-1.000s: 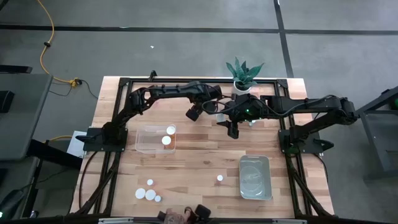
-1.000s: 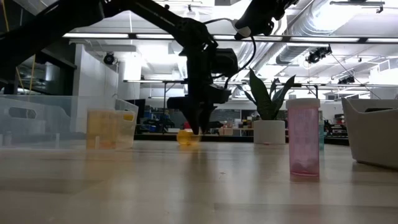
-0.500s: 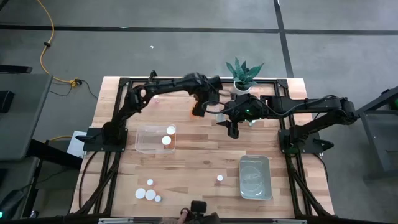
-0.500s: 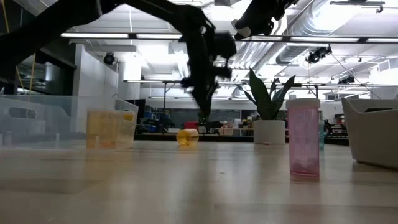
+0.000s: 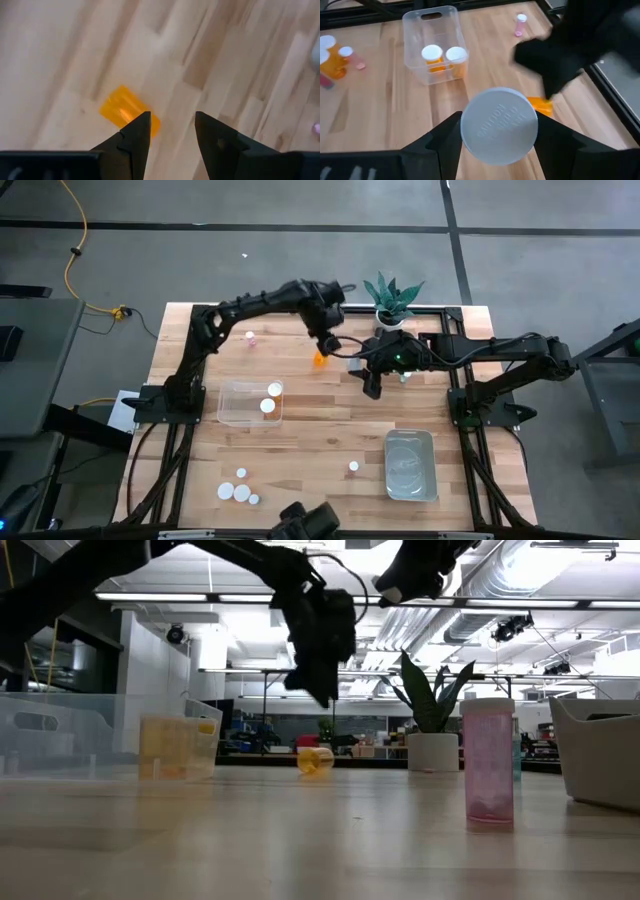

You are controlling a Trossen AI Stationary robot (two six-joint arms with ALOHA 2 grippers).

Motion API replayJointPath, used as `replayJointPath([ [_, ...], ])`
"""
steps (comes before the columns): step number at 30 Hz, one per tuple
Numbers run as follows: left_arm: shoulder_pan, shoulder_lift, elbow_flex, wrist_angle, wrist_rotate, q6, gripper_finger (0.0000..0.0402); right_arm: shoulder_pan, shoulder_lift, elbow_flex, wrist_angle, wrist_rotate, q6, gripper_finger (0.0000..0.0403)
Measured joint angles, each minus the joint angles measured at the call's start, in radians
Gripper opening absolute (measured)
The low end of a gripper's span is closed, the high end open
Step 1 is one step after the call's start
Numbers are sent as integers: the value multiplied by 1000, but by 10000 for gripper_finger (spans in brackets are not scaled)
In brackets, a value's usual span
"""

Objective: Pick and place medicine bottles into bin by pill shape (circle, oval)
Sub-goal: Put the large orange pill bottle into the transparent bin

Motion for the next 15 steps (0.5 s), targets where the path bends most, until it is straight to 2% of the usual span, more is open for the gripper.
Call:
replayJointPath([
  [9,-64,-61,-221,144,-43,-133,195,-16,0,0,0,17,23,195],
  [15,-72,-254,-418,364,-231,-265,236,-40,0,0,1,17,21,195],
])
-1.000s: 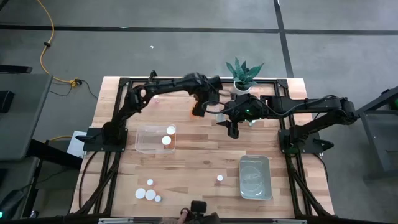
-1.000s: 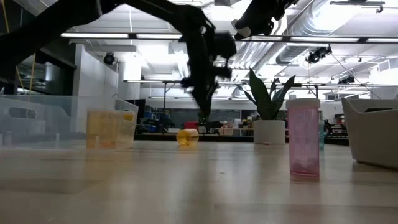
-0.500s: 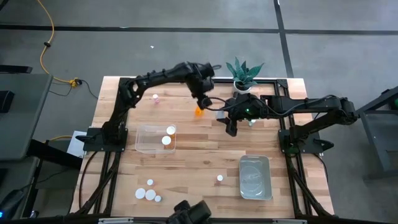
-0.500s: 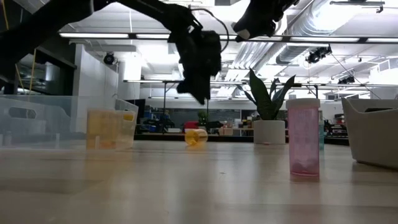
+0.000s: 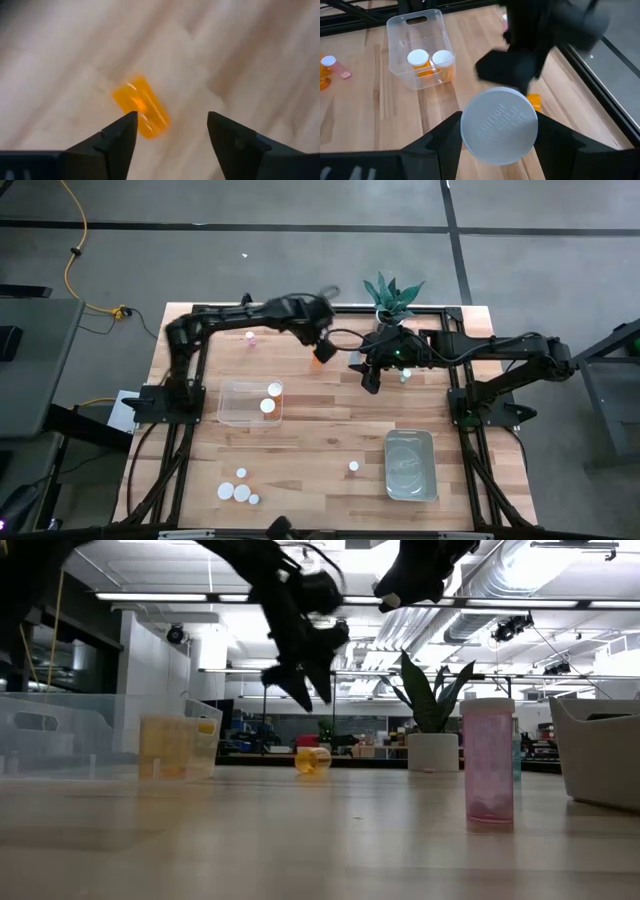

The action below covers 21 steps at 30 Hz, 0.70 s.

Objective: Pick and place medicine bottles into bin by pill shape (circle, oval)
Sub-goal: Put the large orange pill bottle into the transparent bin

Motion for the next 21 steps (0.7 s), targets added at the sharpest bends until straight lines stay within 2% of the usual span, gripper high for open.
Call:
replayJointPath([
  [4,0,-101,-176,138,-43,-134,256,-18,0,0,0,0,-2,195],
  [9,25,-96,-307,284,2,-280,276,-40,0,0,0,0,-1,195],
  [15,28,-22,-282,352,26,-314,280,-50,0,0,2,-1,7,195],
  [21,31,65,-219,304,31,-293,280,-49,0,0,6,0,9,195],
])
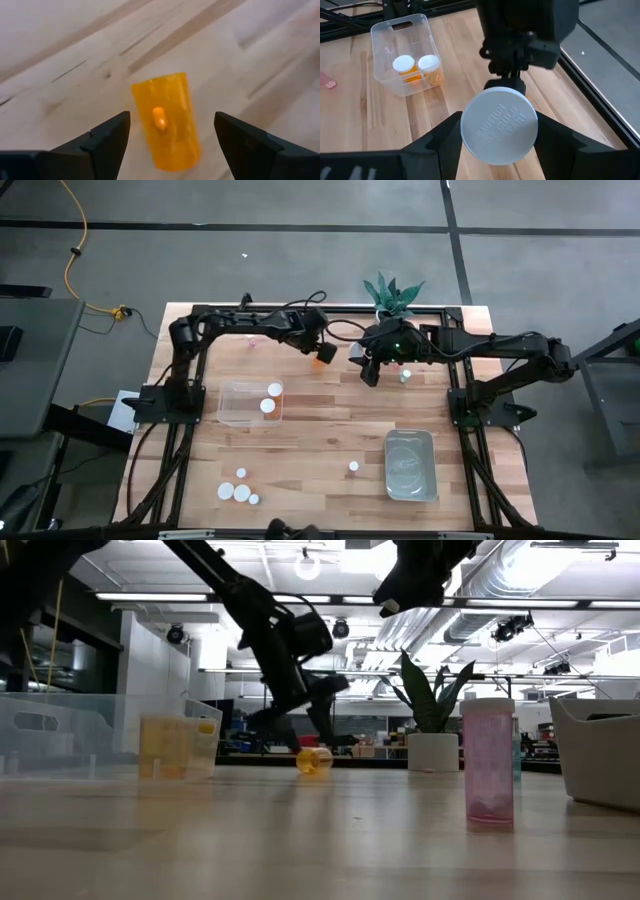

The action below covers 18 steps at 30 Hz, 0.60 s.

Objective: Pick and place medicine bottles into bin by pill shape (circle, oval)
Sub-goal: Put the large orange pill bottle into the transparent bin

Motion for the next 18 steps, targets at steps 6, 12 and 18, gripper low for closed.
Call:
replayJointPath([
  [6,-17,36,15,-5,-2,2,280,0,0,0,2,10,15,195],
  [12,-29,33,17,-16,-46,3,264,0,0,0,3,22,15,195],
  [18,-64,43,17,-12,-56,53,227,0,0,0,4,27,15,195],
])
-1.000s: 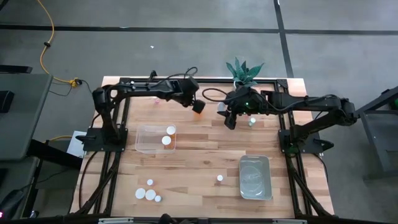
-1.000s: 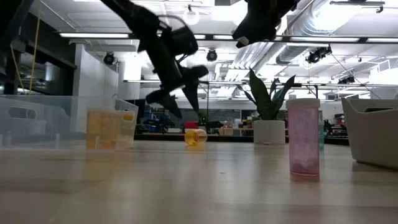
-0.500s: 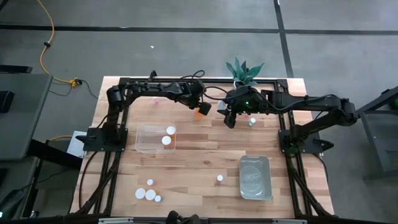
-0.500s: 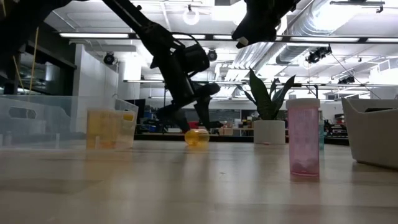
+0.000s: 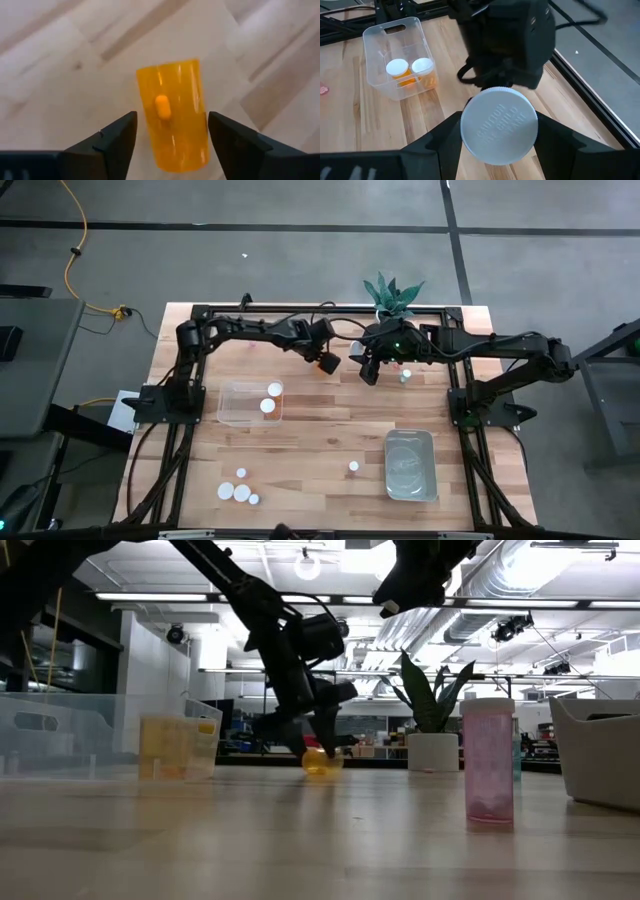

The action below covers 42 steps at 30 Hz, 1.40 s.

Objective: Pick and place medicine bottles into bin by pill shape (circle, oval)
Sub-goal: Put the large orange pill bottle into the transparent bin

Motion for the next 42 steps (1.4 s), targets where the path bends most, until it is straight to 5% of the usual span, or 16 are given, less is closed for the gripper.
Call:
replayJointPath([
  [25,-22,-21,-1,-30,-18,62,161,0,0,0,0,0,-8,195],
  [33,-16,-285,-45,-45,-33,299,169,-4,0,0,37,-54,-33,195],
  [42,-85,-742,-427,278,73,365,170,-75,1,0,177,-331,52,195],
])
